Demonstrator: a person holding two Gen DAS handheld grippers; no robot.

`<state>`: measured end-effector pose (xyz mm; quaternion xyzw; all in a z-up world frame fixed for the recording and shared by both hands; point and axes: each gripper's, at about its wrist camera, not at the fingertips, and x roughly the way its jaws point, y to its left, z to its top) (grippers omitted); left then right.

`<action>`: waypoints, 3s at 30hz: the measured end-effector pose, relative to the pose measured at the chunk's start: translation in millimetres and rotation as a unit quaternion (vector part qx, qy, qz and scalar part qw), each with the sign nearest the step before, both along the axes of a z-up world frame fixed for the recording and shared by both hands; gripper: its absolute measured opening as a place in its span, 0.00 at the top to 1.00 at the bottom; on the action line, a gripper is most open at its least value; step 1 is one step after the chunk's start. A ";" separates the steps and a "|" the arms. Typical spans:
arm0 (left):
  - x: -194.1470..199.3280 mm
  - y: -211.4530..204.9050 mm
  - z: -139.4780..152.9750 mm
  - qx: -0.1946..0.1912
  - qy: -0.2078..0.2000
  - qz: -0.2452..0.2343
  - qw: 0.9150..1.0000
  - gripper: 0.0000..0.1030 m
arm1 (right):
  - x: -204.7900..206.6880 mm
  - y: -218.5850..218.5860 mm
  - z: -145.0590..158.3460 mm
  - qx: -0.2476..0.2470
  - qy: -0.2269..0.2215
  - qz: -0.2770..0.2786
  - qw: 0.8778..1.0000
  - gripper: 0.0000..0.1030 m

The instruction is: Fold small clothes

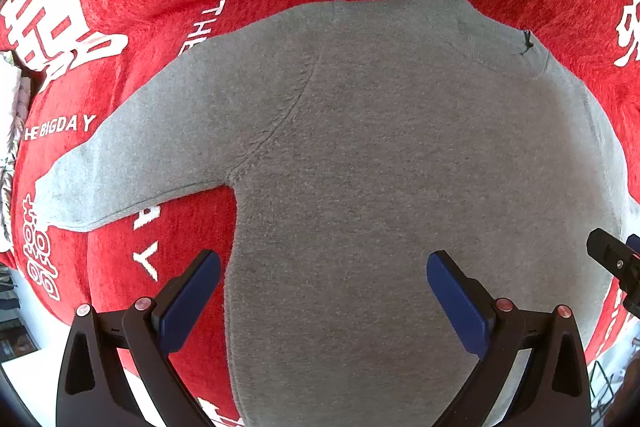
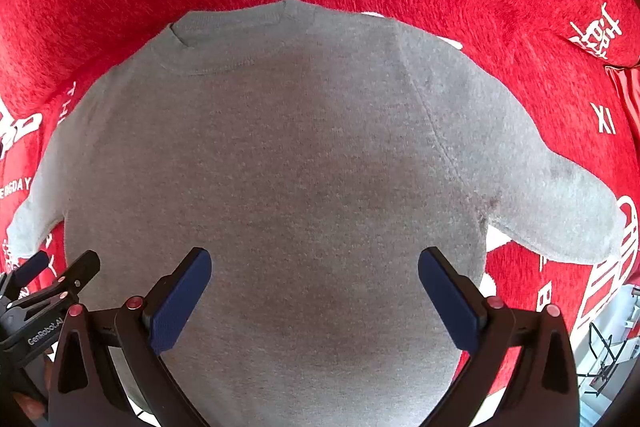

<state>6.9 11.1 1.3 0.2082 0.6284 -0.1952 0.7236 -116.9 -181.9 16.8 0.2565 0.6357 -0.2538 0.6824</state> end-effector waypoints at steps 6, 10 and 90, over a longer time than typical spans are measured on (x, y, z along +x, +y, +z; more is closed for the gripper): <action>0.0 3.6 2.1 0.000 -0.008 0.000 1.000 0.00 | -0.5 -1.0 -1.1 0.000 -0.001 -0.002 1.000 0.00; -0.3 5.0 1.9 0.005 -0.002 0.001 1.000 0.00 | 1.3 1.5 -0.6 0.000 0.000 0.000 1.000 0.00; 169.4 302.2 -62.4 -0.240 0.019 0.318 0.917 0.89 | 101.4 166.8 -9.9 -0.014 0.006 0.201 0.980 0.00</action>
